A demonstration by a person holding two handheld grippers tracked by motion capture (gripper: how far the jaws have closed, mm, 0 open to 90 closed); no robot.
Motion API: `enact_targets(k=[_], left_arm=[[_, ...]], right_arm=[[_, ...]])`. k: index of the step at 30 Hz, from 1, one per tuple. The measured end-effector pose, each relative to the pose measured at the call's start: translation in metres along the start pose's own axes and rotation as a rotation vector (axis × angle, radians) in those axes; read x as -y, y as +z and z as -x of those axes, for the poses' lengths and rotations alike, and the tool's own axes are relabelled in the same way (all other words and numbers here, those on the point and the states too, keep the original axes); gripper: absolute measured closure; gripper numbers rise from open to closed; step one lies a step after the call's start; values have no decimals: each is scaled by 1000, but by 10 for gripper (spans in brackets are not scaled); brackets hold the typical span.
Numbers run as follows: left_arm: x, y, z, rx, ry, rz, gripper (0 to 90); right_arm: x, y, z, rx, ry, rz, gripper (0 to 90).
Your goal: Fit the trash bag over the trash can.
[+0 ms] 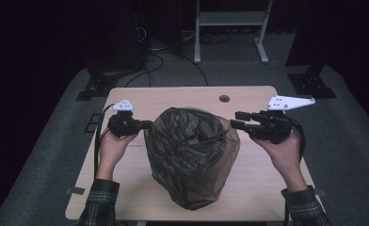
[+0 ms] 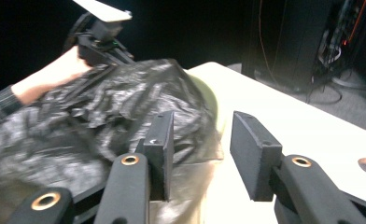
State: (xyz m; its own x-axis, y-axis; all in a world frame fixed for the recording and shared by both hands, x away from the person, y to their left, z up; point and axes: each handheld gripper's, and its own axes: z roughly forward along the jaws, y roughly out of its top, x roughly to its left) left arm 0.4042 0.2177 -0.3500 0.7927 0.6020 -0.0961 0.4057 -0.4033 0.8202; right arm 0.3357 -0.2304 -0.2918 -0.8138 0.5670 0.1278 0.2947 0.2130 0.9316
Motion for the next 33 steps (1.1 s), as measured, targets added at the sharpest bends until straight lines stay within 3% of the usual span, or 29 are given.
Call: enact_targets(k=[4,6,8,11,16,21,26,29,33], left_arm=[[0,-1,0,1,0,5,898],[0,-1,0,-1,5,8,899],[0,-1,1,-4,6,13,899],[0,2,0,-23,7,16,899],[3,15,-4,-24,-5,4,899],[9,30,-3,-15,-6,-38,899],[22,37,-5,-24,-15,-77,900],[28,36,-7,-13,-28,-70,899],[29,30,-6,-13,-29,-54,899]], right_arm=[[7,16,13,-10,70,-57,538],[12,23,18,-57,92,-75,727],[16,28,18,-34,74,-75,900],[18,32,22,4,63,-74,900],[25,37,36,118,68,-68,900],[43,50,50,175,88,-126,900],[70,64,58,196,113,-184,900],[82,68,60,192,133,-200,900],[79,51,53,159,136,-134,684]])
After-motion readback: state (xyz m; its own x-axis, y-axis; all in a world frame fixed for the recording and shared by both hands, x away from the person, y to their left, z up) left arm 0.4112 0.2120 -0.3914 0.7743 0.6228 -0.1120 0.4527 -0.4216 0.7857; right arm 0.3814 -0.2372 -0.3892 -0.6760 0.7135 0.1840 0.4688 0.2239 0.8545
